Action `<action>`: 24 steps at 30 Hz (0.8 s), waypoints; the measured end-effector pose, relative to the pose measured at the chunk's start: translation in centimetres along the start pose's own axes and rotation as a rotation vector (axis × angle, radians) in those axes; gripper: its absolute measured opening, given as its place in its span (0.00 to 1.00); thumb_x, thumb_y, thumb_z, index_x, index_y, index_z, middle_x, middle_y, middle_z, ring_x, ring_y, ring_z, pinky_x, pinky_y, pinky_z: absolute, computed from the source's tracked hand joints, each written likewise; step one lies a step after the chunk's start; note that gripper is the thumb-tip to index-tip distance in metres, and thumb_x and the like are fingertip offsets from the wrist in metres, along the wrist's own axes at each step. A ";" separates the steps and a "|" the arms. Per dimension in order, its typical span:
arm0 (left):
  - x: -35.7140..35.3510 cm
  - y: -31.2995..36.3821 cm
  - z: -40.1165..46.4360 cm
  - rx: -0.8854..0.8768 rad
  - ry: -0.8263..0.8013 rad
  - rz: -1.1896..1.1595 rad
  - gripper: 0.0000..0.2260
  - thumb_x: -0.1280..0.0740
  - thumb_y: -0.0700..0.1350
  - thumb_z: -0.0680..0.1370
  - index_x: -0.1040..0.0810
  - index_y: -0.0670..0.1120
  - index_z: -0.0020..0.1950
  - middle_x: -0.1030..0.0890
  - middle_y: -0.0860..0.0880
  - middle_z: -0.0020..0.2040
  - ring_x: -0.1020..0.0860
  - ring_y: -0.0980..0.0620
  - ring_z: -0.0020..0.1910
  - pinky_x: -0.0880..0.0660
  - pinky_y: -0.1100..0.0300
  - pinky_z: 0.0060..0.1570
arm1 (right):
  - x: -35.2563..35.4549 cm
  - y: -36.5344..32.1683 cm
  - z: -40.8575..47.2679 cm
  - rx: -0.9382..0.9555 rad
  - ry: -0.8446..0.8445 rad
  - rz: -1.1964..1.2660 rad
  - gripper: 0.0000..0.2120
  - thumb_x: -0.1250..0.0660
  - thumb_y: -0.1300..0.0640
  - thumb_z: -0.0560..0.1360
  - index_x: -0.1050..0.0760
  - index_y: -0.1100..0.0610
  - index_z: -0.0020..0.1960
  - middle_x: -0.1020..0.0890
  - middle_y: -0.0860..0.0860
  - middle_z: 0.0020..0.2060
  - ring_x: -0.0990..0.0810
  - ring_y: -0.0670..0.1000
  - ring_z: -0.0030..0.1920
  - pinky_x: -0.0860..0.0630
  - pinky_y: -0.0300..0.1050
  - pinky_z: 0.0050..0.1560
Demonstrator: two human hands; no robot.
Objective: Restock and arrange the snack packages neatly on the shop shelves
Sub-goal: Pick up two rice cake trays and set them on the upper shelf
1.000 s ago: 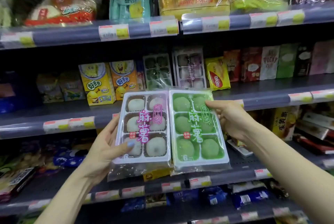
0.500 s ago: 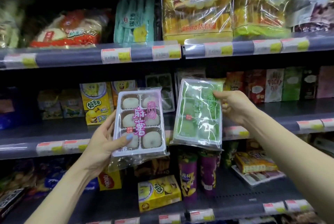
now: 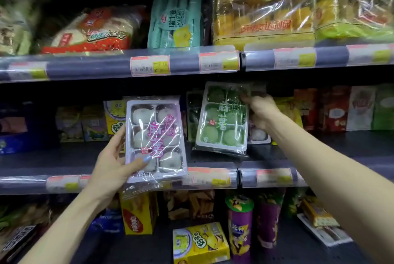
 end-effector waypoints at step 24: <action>2.0 -2.3 2.6 0.057 -0.046 -0.130 0.52 0.16 0.55 0.52 0.35 0.59 0.73 0.26 0.53 0.69 0.25 0.48 0.66 0.32 0.39 0.66 | -3.5 5.5 2.8 -0.067 -0.408 -0.459 0.45 0.21 0.64 0.60 0.37 0.43 0.70 0.20 0.47 0.56 0.21 0.50 0.56 0.27 0.45 0.62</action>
Point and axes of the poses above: each hand's wrist, its own z-axis towards the middle knuckle, its own x-axis out of the back of the hand, y = z × x, the point moved 3 cm from there along z, towards the middle knuckle
